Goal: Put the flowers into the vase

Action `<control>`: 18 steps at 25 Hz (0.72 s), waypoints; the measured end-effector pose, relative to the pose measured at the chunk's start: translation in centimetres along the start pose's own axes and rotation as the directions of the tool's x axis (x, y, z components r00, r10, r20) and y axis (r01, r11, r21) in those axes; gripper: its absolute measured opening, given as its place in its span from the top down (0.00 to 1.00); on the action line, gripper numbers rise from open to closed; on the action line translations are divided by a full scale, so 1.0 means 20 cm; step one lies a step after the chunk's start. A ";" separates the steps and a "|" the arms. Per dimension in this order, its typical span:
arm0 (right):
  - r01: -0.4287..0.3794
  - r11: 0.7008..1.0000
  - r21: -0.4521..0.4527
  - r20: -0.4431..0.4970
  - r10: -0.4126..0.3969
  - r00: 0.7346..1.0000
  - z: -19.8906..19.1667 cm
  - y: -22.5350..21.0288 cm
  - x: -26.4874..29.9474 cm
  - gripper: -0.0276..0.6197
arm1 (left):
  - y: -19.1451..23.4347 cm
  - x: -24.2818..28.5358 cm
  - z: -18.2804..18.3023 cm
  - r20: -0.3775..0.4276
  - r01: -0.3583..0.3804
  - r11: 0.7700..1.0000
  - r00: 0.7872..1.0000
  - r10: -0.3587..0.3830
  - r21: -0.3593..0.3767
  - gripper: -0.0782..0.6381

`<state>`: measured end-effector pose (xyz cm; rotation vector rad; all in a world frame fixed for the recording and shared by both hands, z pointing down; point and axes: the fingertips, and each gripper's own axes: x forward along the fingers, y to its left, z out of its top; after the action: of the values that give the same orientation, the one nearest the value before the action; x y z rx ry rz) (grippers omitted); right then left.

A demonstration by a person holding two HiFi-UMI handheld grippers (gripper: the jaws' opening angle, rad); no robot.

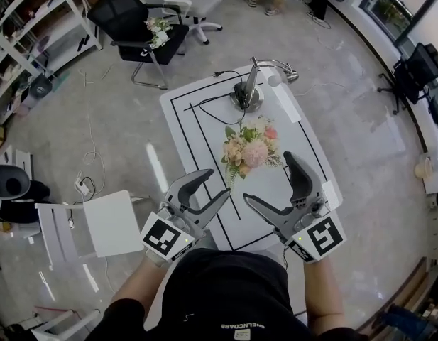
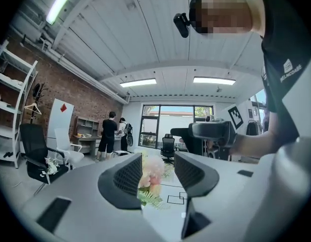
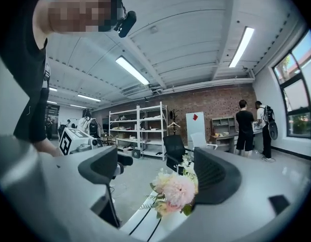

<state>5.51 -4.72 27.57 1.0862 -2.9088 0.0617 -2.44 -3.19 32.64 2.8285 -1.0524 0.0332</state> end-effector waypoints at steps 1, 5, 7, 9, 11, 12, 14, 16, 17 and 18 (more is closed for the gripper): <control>0.008 1.000 0.009 0.003 -0.008 1.000 0.00 0.00 -0.03 0.22 | -0.03 0.00 0.02 0.001 0.008 1.000 1.000 -0.008 0.004 0.61; 0.054 0.998 0.043 0.037 -0.056 0.998 -0.01 0.01 -0.13 0.49 | -0.14 0.00 0.11 0.036 0.037 0.999 0.999 -0.037 0.000 0.62; 0.074 0.996 0.055 0.056 -0.077 0.995 -0.01 0.01 -0.18 0.58 | -0.17 0.00 0.14 0.054 0.043 0.999 0.998 -0.043 0.002 0.64; 0.084 0.994 0.067 0.070 -0.089 0.994 -0.01 0.02 -0.21 0.65 | -0.19 0.01 0.16 0.076 0.043 0.999 0.996 -0.043 0.007 0.66; 0.090 0.993 0.079 0.076 -0.096 0.992 -0.03 0.03 -0.23 0.71 | -0.21 0.01 0.17 0.089 0.040 0.999 0.995 -0.041 0.009 0.69; 0.094 0.992 0.086 0.078 -0.100 0.992 -0.03 0.03 -0.24 0.73 | -0.21 0.02 0.17 0.090 0.040 0.999 0.995 -0.041 0.008 0.70; 0.101 0.990 0.096 0.080 -0.109 0.991 -0.04 0.03 -0.25 0.74 | -0.22 0.02 0.17 0.087 0.040 0.999 0.995 -0.041 0.007 0.71; 0.108 0.989 0.101 0.080 -0.117 0.990 -0.05 0.03 -0.26 0.75 | -0.22 0.02 0.17 0.085 0.041 0.999 0.996 -0.041 0.006 0.71; 0.112 0.988 0.102 0.080 -0.120 0.989 -0.06 0.03 -0.26 0.75 | -0.22 0.02 0.17 0.083 0.041 0.999 0.996 -0.041 0.006 0.71; 0.114 0.988 0.104 0.081 -0.123 0.989 -0.06 0.03 -0.26 0.76 | -0.22 0.02 0.16 0.081 0.039 0.999 0.996 -0.040 0.005 0.71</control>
<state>9.09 -0.81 28.48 1.3079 -2.9378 0.1609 0.61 -0.62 29.01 2.8753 -1.0124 -0.0846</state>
